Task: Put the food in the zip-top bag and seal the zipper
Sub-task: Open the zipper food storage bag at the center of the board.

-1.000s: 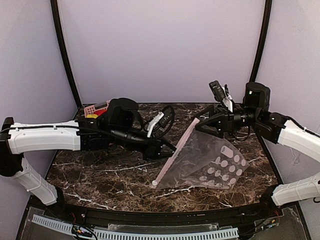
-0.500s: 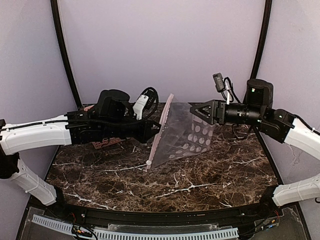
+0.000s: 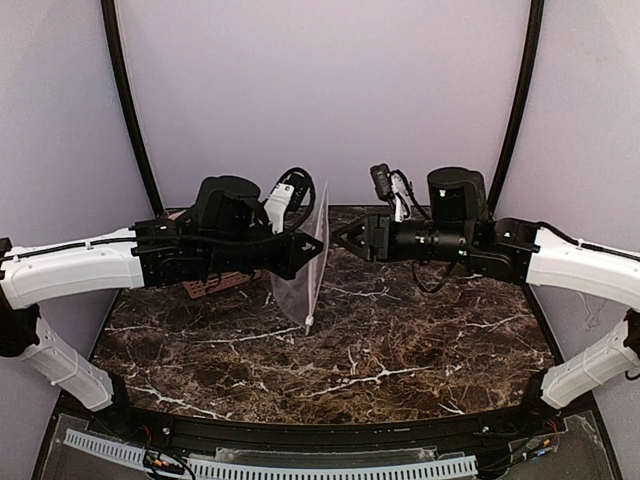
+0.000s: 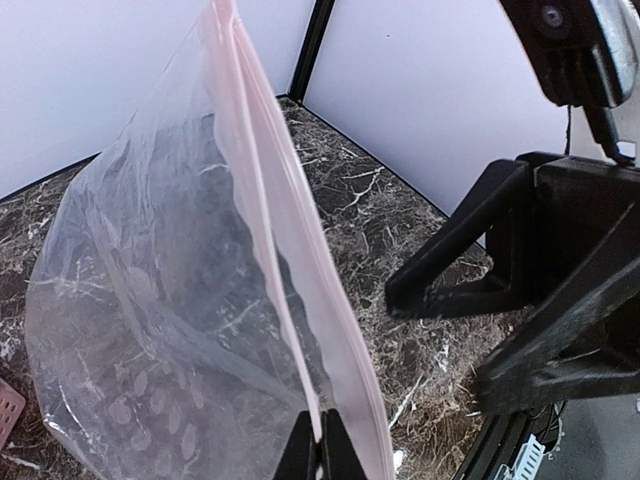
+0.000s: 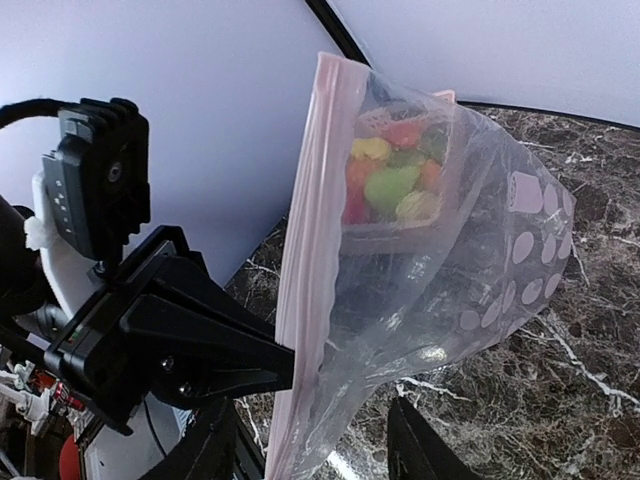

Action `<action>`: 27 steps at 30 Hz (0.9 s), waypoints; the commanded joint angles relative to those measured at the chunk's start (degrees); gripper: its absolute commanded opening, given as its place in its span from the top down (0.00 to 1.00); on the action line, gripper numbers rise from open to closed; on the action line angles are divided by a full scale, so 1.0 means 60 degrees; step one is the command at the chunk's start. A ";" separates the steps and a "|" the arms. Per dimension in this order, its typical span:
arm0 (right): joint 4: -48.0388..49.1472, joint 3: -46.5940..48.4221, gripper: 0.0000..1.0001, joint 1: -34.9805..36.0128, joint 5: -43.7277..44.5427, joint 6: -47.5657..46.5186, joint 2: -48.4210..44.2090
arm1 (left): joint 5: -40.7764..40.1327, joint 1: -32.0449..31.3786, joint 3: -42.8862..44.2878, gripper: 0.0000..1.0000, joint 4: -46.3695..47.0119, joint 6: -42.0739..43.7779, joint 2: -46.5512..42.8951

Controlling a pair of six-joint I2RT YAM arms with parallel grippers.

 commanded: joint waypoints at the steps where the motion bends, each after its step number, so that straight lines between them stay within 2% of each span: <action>1: 0.0374 0.0571 0.55 0.0337 0.0816 0.0490 0.0588 | 0.0019 -0.0003 -0.0234 0.99 0.0240 -0.0197 0.0077; 3: -0.0346 0.1022 0.61 0.0573 0.1854 0.0564 0.0886 | 0.0010 -0.0003 -0.0297 0.99 0.0278 -0.0264 0.0134; 8: -0.1029 0.1498 0.62 0.1019 0.3237 0.0686 0.1290 | -0.0022 -0.0003 -0.0482 0.99 0.0458 -0.0418 0.0161; 13: -0.1453 0.1646 0.65 0.1212 0.3923 0.0826 0.1533 | -0.0036 -0.0003 -0.0603 0.99 0.0630 -0.0525 0.0183; 27: -0.1906 0.1732 0.73 0.1268 0.4508 0.0888 0.1853 | -0.0091 -0.0003 -0.0656 0.99 0.0804 -0.0602 0.0243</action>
